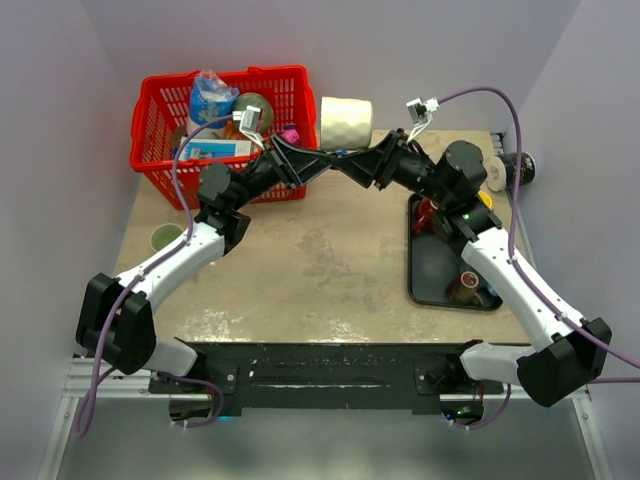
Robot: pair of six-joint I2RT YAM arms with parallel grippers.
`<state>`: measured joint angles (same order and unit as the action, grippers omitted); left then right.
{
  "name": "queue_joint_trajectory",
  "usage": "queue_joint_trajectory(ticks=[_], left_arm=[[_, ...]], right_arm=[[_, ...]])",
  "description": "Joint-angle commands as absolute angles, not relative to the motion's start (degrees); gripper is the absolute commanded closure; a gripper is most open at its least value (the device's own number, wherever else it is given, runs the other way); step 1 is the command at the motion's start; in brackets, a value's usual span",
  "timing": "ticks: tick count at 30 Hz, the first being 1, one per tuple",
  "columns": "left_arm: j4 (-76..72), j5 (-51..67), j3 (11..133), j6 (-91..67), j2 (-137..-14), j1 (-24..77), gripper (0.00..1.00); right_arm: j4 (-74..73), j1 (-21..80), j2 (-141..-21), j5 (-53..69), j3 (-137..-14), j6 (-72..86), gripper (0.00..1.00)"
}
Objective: Turn the mug right side up
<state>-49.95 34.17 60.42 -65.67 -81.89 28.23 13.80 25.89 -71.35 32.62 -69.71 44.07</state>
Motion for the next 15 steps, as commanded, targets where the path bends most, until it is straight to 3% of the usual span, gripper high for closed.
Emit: queue_joint_trajectory(ticks=[1,4,15], left_arm=[[-52.7,31.4,61.3,-62.6,-78.5,28.6,1.00],[-51.9,31.4,61.3,-62.2,-78.5,28.6,1.00],[-45.4,30.1,61.9,-59.0,-78.6,28.6,1.00]], right_arm=[[14.1,26.5,-71.3,31.4,-69.2,43.5,0.40],[13.7,26.5,-71.2,30.8,-69.0,43.5,0.33],[12.7,26.5,-71.2,28.0,-69.0,43.3,0.26]])
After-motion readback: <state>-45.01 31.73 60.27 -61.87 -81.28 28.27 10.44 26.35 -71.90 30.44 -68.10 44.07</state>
